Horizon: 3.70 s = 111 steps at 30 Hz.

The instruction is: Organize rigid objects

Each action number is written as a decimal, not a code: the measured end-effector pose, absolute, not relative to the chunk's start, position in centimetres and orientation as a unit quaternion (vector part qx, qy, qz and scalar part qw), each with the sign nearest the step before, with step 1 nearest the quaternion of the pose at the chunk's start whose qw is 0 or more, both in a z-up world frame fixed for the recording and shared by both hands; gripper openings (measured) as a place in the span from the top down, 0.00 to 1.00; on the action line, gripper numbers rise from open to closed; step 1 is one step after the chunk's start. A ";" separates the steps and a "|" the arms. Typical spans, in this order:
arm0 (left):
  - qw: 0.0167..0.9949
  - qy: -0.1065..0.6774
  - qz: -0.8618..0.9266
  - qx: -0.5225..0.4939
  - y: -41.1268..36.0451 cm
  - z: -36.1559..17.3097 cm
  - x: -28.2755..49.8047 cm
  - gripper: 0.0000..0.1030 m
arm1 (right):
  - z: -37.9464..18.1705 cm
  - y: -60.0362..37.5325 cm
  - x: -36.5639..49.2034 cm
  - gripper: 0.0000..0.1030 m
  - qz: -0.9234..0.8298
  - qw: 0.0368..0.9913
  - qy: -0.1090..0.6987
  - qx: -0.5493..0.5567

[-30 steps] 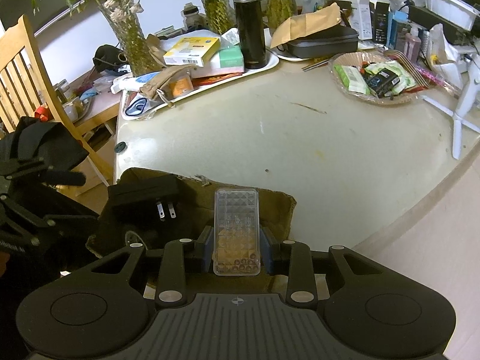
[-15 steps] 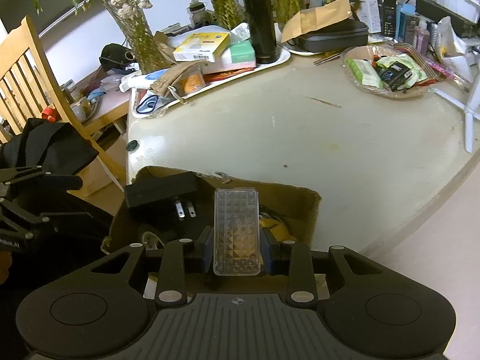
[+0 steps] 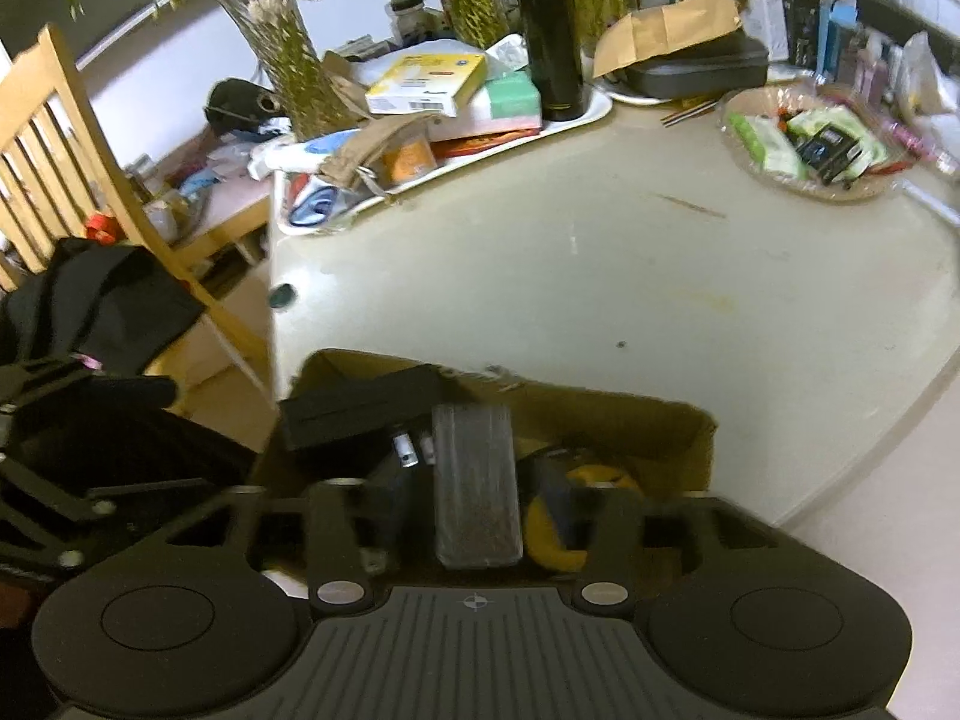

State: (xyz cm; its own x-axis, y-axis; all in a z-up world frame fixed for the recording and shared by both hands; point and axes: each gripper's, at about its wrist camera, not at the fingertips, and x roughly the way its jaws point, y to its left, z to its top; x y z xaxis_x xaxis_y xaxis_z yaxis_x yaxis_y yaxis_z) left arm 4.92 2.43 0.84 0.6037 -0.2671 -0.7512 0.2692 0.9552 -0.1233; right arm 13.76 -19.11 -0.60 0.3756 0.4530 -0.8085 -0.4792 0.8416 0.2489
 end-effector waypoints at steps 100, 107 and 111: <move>0.873 0.481 -0.053 0.064 -1.1 -3.8 2.9 0.00 | -5.7 -23.1 5.3 0.00 0.149 0.842 0.511 -0.087; 0.873 0.481 -0.053 0.065 -1.2 -3.8 3.0 0.00 | -5.6 -23.0 5.2 0.00 0.149 0.843 0.510 -0.086; 0.873 0.481 -0.054 0.065 -1.3 -3.8 2.9 0.00 | -5.6 -23.0 5.2 0.00 0.149 0.843 0.510 -0.087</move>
